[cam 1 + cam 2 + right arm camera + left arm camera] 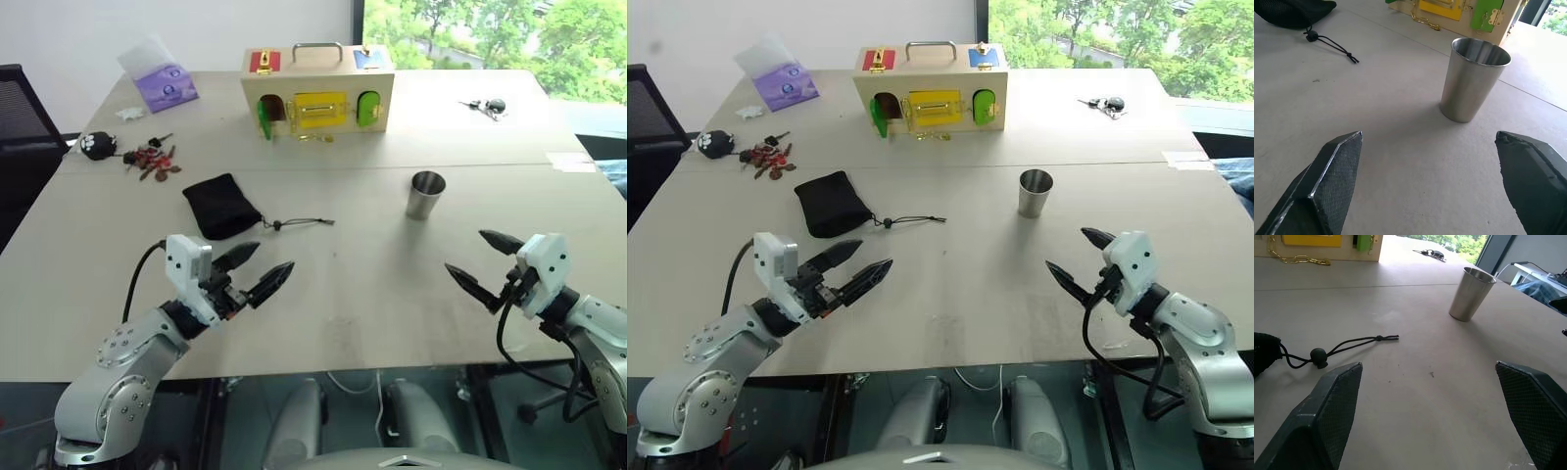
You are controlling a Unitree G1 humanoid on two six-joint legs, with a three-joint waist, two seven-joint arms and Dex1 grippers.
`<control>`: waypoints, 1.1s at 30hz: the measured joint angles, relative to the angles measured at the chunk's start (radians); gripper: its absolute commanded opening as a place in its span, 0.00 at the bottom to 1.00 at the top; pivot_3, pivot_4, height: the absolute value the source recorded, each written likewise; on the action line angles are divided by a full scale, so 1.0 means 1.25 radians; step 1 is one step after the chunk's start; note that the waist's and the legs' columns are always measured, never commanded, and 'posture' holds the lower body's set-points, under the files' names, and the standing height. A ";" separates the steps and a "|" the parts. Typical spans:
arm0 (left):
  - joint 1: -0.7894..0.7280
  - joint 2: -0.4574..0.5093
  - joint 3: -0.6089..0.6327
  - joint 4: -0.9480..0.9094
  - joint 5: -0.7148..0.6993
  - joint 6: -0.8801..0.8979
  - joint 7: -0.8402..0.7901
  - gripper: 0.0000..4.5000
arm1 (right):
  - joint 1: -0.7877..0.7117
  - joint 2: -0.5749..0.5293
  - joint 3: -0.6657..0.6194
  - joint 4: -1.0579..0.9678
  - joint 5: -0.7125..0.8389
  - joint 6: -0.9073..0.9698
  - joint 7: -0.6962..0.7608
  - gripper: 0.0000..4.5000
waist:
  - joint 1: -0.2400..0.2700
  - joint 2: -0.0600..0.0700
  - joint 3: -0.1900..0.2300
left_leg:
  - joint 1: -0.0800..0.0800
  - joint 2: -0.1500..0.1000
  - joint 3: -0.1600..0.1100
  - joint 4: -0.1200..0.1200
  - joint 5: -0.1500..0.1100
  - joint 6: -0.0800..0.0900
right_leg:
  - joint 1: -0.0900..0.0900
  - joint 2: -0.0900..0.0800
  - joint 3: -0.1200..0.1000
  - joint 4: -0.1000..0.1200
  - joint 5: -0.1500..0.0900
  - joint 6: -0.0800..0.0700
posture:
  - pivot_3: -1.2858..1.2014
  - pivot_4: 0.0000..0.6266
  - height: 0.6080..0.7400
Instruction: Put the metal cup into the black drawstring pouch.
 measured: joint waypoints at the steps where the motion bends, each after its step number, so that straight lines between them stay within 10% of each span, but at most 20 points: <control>1: 0.000 0.000 0.000 0.000 0.000 0.000 0.000 1.00 | 0.000 0.000 0.000 0.000 0.000 0.000 0.000 0.98 | 0.000 0.000 0.000 | 0.000 0.000 0.000 0.000 0.000 0.000 | 0.000 0.000 0.000 0.000 0.000 0.000 | 0.52 0.24 1.00; 18: -0.139 0.058 0.007 0.054 0.188 0.053 0.233 1.00 | -0.125 0.013 0.108 -0.026 0.073 0.000 0.087 0.98 | 0.000 0.000 0.000 | 0.000 0.000 -0.001 0.000 0.000 0.000 | 0.000 0.000 -0.001 -0.001 0.000 0.000 | 0.52 0.24 1.00; 27: -0.205 0.328 -0.302 0.001 0.673 0.125 0.347 1.00 | -0.140 -0.017 0.148 -0.050 0.093 -0.018 0.164 0.98 | 0.000 0.000 0.000 | 0.000 -0.001 -0.002 -0.001 0.000 0.000 | 0.001 0.000 -0.002 -0.002 0.000 0.000 | 0.52 0.24 1.00; 33: -0.285 0.323 -0.428 0.049 0.813 0.136 0.309 1.00 | -0.151 -0.017 0.164 -0.048 0.083 -0.019 0.162 0.98 | 0.000 0.000 0.000 | 0.000 -0.001 -0.002 -0.001 0.000 0.000 | 0.001 0.000 -0.002 -0.001 0.000 0.000 | 0.52 0.24 1.00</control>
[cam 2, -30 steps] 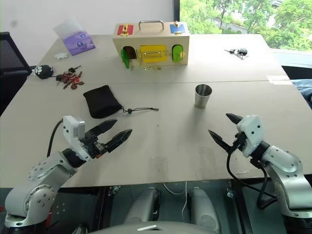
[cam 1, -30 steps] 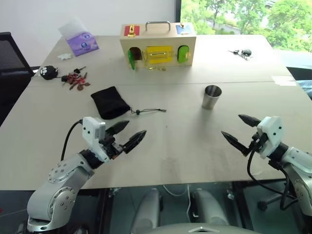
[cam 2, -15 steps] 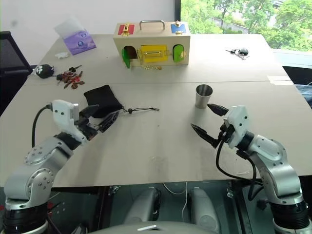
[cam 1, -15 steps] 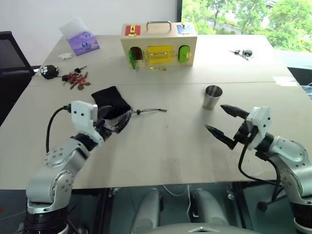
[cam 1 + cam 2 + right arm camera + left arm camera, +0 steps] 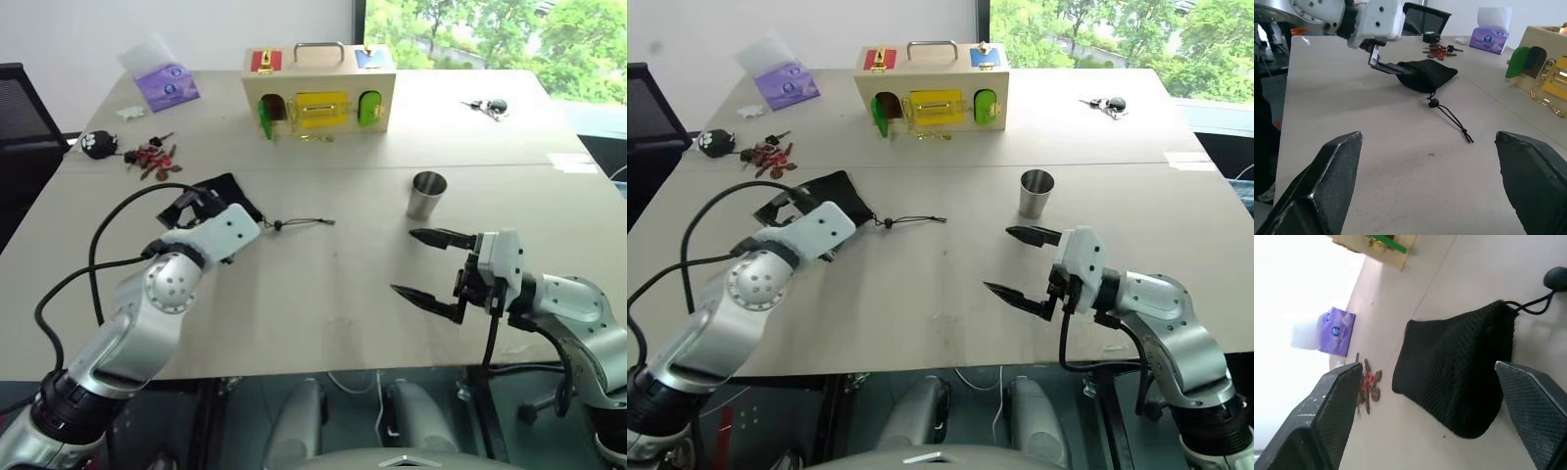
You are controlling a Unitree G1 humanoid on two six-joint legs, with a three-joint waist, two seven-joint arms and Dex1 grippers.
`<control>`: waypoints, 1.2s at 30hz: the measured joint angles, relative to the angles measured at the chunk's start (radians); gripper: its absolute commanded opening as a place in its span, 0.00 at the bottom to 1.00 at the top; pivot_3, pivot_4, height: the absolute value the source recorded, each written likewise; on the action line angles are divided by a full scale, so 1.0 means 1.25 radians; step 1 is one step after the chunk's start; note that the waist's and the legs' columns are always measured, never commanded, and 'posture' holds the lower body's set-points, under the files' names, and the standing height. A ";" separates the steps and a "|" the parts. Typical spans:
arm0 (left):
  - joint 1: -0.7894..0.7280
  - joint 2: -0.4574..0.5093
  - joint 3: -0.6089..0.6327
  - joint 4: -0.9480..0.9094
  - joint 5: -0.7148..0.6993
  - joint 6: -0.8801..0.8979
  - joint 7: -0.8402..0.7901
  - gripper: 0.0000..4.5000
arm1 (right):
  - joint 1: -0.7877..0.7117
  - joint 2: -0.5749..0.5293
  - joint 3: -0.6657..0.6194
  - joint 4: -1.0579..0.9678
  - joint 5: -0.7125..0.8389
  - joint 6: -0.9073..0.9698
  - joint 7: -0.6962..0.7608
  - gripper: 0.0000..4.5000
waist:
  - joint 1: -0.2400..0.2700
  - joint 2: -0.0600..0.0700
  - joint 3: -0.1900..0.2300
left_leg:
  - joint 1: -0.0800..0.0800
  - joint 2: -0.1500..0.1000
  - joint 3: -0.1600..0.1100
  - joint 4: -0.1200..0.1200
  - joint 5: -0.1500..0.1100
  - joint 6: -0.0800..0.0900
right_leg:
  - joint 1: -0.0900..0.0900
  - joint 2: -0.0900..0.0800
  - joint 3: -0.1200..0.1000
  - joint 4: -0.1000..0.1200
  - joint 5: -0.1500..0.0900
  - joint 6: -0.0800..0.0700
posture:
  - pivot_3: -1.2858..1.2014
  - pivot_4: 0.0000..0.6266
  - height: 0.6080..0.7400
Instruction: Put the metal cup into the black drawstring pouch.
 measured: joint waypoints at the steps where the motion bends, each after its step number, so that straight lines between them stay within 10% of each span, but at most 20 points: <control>1: -0.015 -0.008 -0.008 0.021 0.014 0.000 -0.008 1.00 | -0.002 0.000 0.001 0.002 -0.002 0.000 -0.002 0.98 | -0.001 0.000 0.000 | 0.000 0.000 0.000 0.000 0.000 0.000 | 0.000 0.000 0.000 0.000 0.000 0.000 | 0.52 0.24 1.00; 7: -0.087 -0.058 -0.051 0.136 0.093 -0.025 -0.030 1.00 | -0.006 0.000 0.002 0.008 -0.020 -0.008 -0.007 0.98 | 0.000 0.000 0.000 | 0.000 0.000 0.000 0.000 0.000 0.000 | 0.000 0.000 0.000 0.000 0.000 0.000 | 0.52 0.24 1.00; 17: -0.114 -0.103 -0.053 0.176 0.127 -0.047 -0.124 0.02 | -0.011 0.019 0.000 0.014 -0.055 -0.005 -0.085 1.00 | 0.000 0.000 0.000 | 0.000 0.000 0.000 0.000 0.000 0.000 | 0.000 0.000 0.000 0.000 0.000 0.000 | 0.52 0.24 1.00; 28: -0.174 -0.246 0.224 0.147 -0.177 0.218 -0.320 0.02 | -0.315 -0.128 -0.092 -0.011 0.091 0.419 -0.194 1.00 | -0.002 0.000 0.000 | -0.001 0.000 -0.002 0.001 0.000 0.000 | 0.000 0.000 -0.002 0.002 0.000 0.000 | 0.52 0.24 1.00; 36: -0.203 -0.297 0.328 0.125 -0.324 0.361 -0.328 0.02 | -0.560 -0.176 0.083 0.283 -0.001 0.548 -0.157 1.00 | -0.005 0.000 0.000 | -0.001 -0.001 -0.001 0.001 0.000 0.000 | -0.001 -0.001 -0.001 0.002 0.000 0.000 | 0.52 0.24 1.00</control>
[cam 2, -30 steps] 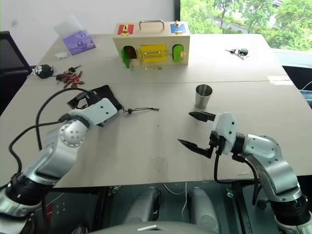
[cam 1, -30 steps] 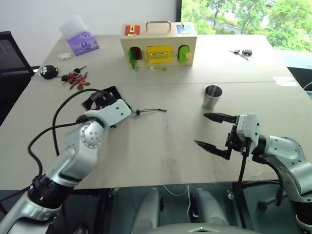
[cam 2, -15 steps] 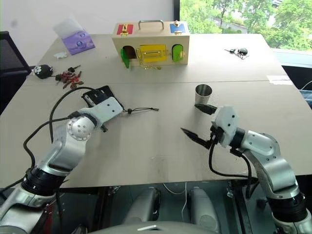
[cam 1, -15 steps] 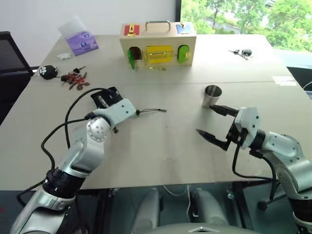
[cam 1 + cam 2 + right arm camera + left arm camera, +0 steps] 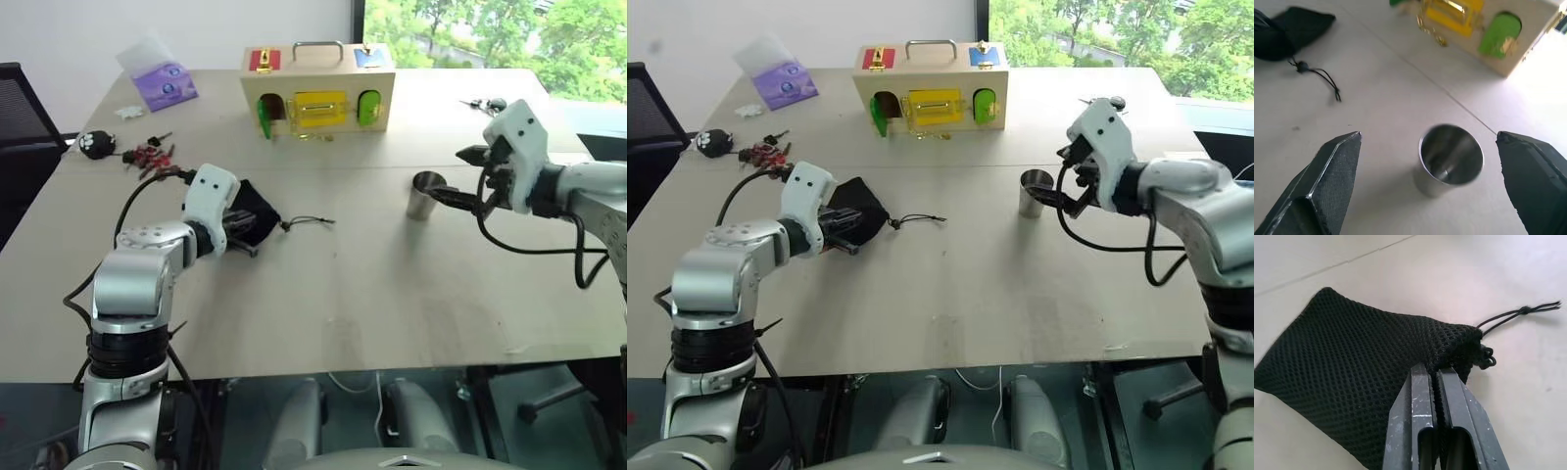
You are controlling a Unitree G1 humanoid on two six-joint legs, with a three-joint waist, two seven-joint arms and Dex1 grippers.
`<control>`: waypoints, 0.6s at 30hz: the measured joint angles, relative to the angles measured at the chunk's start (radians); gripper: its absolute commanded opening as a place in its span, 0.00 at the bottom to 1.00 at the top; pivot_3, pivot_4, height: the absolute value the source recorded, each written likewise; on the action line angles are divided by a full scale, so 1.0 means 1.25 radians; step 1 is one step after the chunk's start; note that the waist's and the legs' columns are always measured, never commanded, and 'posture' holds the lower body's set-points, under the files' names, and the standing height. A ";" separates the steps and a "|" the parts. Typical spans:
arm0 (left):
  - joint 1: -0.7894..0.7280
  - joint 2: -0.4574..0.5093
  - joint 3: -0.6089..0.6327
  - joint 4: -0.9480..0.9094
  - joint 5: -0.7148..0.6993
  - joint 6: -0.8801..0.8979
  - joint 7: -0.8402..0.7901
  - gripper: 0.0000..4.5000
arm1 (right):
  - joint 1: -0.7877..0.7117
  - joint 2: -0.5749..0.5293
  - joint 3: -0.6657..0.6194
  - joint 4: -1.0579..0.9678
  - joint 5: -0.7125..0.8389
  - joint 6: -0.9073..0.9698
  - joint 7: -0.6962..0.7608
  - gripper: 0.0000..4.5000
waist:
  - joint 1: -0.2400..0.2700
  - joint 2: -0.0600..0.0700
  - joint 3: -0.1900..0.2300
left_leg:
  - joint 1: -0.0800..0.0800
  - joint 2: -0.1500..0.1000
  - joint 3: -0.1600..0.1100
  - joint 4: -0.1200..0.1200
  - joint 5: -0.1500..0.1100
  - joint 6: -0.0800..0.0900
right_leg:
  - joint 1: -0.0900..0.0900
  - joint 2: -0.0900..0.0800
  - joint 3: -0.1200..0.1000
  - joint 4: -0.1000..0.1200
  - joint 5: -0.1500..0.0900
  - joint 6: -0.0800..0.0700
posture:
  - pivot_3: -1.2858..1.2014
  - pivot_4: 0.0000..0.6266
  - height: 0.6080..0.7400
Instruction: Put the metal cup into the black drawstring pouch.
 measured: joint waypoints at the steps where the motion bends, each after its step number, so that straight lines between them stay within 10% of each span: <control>1: 0.002 0.000 -0.001 -0.003 -0.004 0.001 0.004 0.02 | -0.016 0.002 0.016 0.028 -0.016 -0.004 0.005 1.00 | 0.000 0.000 0.000 | 0.000 0.000 0.000 0.000 0.000 0.000 | 0.000 0.000 0.000 0.000 0.000 0.000 | 0.52 0.24 1.00; 12: 0.034 0.003 0.004 -0.061 -0.049 0.021 0.068 0.02 | -0.187 0.106 0.140 0.392 -0.177 -0.104 0.109 1.00 | 0.001 0.000 0.000 | -0.001 0.000 0.001 -0.001 0.000 0.000 | -0.002 -0.001 0.001 -0.001 0.000 0.000 | 0.52 0.24 1.00; 18: 0.049 0.006 0.005 -0.103 -0.072 0.031 0.090 0.00 | -0.232 0.148 0.169 0.540 -0.255 -0.184 0.152 0.51 | 0.002 0.000 0.000 | -0.001 0.000 0.001 -0.002 0.000 0.000 | -0.002 -0.001 0.001 -0.001 0.000 0.000 | 0.52 0.24 1.00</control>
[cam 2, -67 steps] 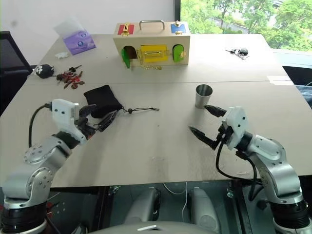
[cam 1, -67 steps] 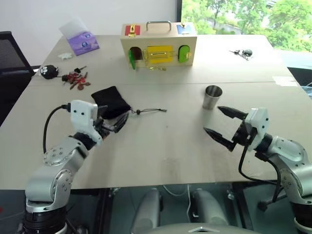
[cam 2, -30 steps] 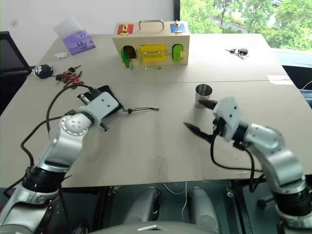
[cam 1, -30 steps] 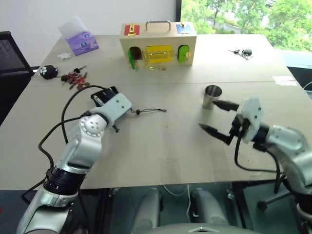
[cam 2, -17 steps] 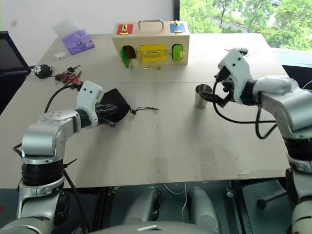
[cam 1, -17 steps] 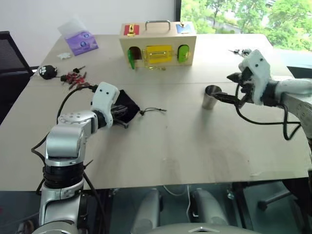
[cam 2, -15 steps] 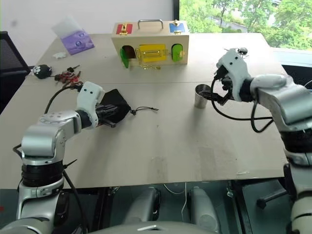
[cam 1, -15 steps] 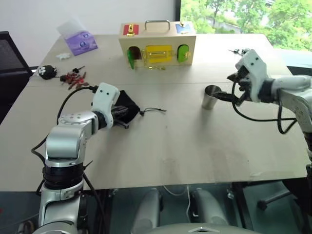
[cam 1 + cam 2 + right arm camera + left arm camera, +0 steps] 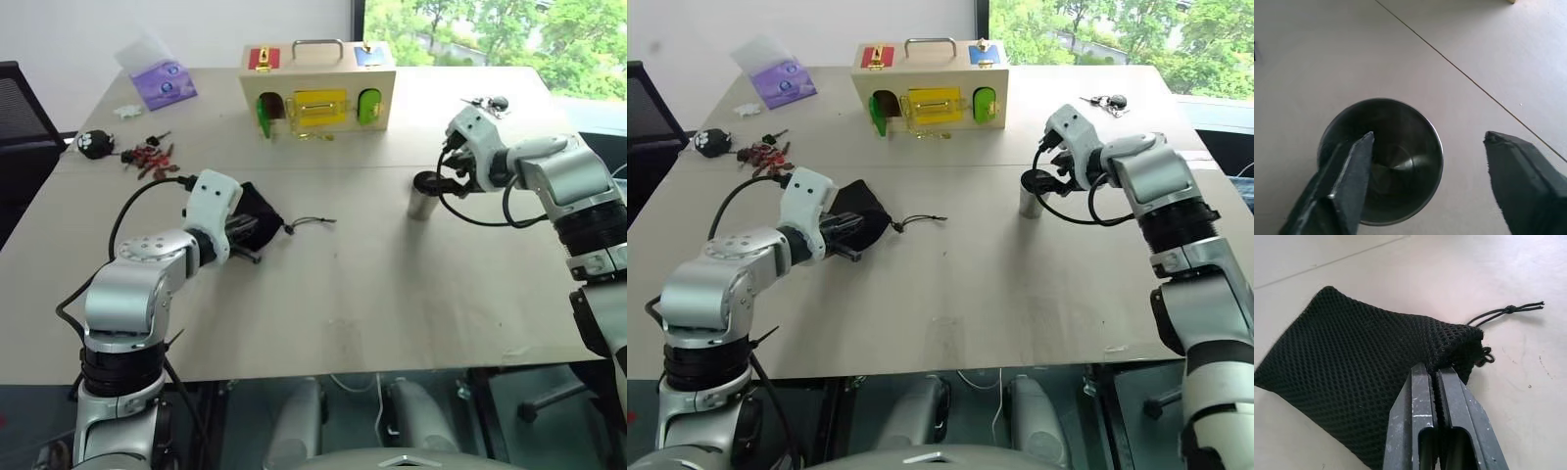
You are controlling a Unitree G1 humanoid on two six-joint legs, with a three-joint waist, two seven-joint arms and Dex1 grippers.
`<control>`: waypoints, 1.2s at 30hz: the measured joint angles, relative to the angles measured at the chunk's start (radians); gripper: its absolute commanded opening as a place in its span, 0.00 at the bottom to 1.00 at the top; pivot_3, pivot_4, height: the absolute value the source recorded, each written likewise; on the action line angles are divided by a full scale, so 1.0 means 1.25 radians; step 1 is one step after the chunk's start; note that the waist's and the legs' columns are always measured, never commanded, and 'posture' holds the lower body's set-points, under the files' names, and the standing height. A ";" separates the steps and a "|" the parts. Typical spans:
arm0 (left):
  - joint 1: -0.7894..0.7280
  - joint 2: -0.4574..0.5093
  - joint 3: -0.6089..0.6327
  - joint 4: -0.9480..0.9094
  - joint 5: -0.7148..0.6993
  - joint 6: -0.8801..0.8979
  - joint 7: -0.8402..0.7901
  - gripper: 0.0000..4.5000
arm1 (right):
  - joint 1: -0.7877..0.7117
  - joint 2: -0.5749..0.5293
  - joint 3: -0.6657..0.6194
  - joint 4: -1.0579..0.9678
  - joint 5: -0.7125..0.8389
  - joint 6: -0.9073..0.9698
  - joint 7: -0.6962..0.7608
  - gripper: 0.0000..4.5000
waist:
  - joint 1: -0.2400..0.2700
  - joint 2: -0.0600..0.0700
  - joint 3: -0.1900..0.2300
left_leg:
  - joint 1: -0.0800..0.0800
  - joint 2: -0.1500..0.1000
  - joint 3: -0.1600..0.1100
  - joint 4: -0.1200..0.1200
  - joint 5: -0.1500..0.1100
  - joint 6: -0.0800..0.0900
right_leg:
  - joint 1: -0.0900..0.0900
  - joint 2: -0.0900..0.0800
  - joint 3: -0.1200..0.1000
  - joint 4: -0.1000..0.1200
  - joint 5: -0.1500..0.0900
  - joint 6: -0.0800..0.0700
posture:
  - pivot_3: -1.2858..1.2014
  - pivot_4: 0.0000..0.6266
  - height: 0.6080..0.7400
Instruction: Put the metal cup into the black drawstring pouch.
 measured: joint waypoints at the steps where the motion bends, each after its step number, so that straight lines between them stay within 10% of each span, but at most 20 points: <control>1: 0.000 0.002 0.002 -0.003 -0.006 0.006 0.003 0.00 | -0.001 0.003 0.005 0.014 -0.013 -0.017 0.015 0.40 | 0.000 0.000 0.000 | 0.000 0.000 0.000 0.000 0.000 0.000 | 0.000 0.000 0.000 0.000 0.000 0.000 | 0.52 0.24 1.00; 5: 0.000 0.011 0.017 -0.010 -0.019 0.020 0.011 0.00 | -0.001 0.004 0.006 0.018 -0.035 -0.051 0.063 0.01 | 0.000 0.000 0.000 | 0.000 0.000 0.000 0.000 0.000 0.000 | 0.000 0.000 0.000 0.000 0.000 0.000 | 0.52 0.24 1.00; 19: -0.042 -0.009 0.060 -0.003 -0.115 0.126 0.024 0.00 | 0.278 -0.008 -0.220 -0.391 0.113 -0.016 0.062 0.01 | 0.002 -0.001 0.000 | 0.000 0.000 -0.005 0.000 0.000 0.000 | 0.000 0.000 -0.001 0.000 0.000 0.000 | 0.52 0.24 1.00; 36: -0.176 -0.111 0.123 0.233 -0.282 0.309 0.006 0.00 | 0.664 0.249 -0.318 -0.840 0.386 0.051 -0.170 0.01 | -0.011 -0.001 0.000 | 0.003 -0.001 -0.005 0.002 0.000 0.000 | 0.000 0.001 0.001 0.009 0.000 0.000 | 0.52 0.24 1.00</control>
